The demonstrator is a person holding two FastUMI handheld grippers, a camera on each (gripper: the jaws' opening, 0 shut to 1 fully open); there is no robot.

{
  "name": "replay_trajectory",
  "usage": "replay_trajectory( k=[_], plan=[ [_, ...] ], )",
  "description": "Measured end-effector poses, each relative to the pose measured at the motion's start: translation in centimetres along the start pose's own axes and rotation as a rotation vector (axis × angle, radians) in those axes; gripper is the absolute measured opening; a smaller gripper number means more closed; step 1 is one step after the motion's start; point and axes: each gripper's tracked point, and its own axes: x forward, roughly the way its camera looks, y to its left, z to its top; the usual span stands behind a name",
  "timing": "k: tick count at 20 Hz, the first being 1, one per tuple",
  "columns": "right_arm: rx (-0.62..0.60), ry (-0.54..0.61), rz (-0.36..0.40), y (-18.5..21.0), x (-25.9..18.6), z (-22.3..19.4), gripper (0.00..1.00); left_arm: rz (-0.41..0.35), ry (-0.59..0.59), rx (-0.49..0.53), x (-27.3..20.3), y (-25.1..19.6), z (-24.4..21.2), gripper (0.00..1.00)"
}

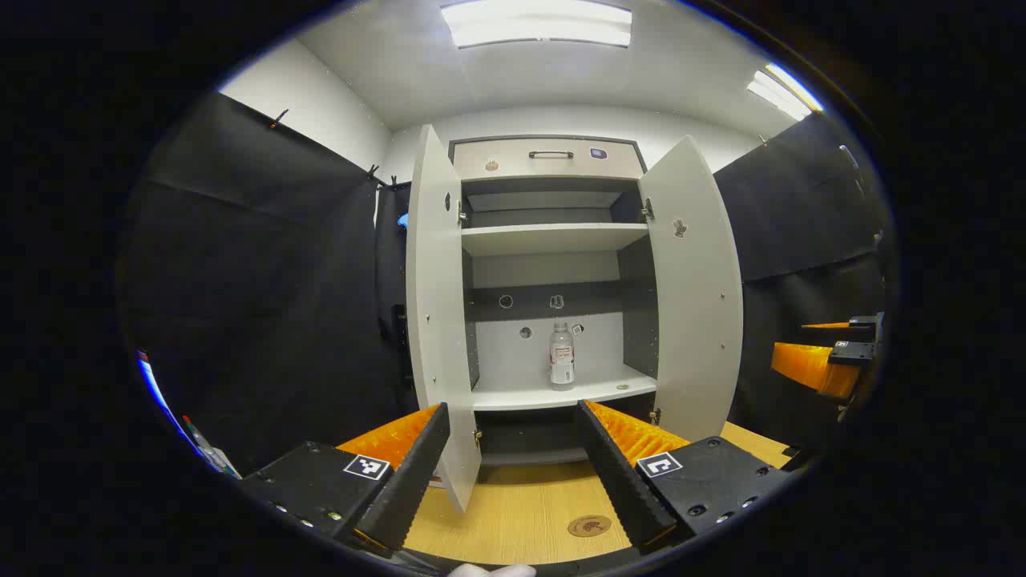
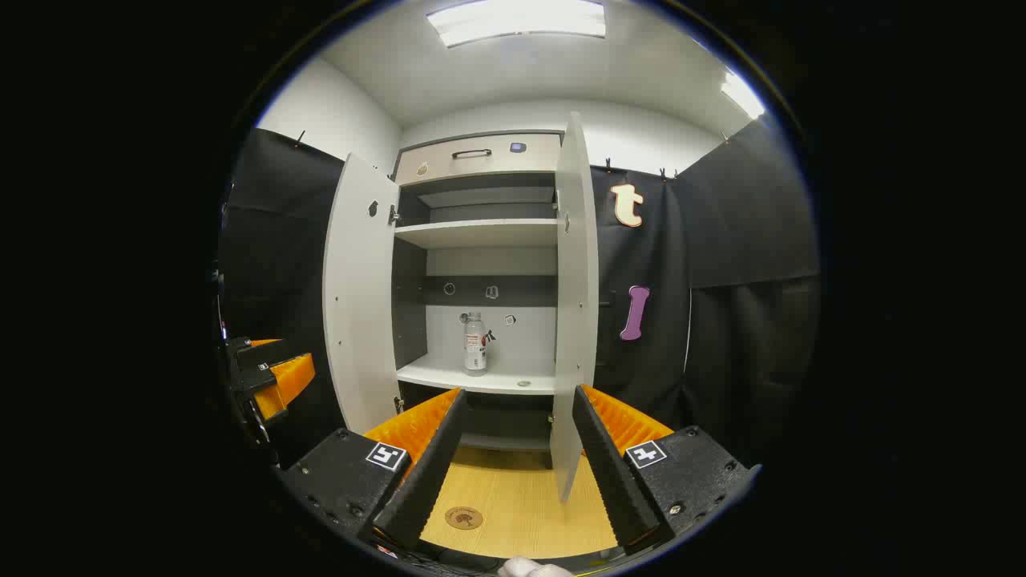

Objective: Grasp the bottle in the cabinet with the left hand and place it on the coaster, then close the right door with the right hand and the left door with the left hand.

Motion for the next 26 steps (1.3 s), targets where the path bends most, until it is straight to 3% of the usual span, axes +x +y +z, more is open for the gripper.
replay_trajectory(
  k=[16, 21, 26],
  plan=[
    [0.012, 0.008, 0.024, -1.2, 3.5, 0.0, 0.82, 0.044, 0.034, -0.002, 3.4, -0.2, -0.9, 0.96],
    [0.025, 0.023, 0.032, -1.6, 5.1, 0.1, 0.82, 0.043, 0.034, -0.001, 7.3, -0.4, -1.2, 0.96],
    [0.022, 0.027, 0.021, -2.5, 6.5, 0.7, 0.82, 0.014, 0.019, -0.005, 14.1, -1.8, -1.3, 0.96]
  ],
)
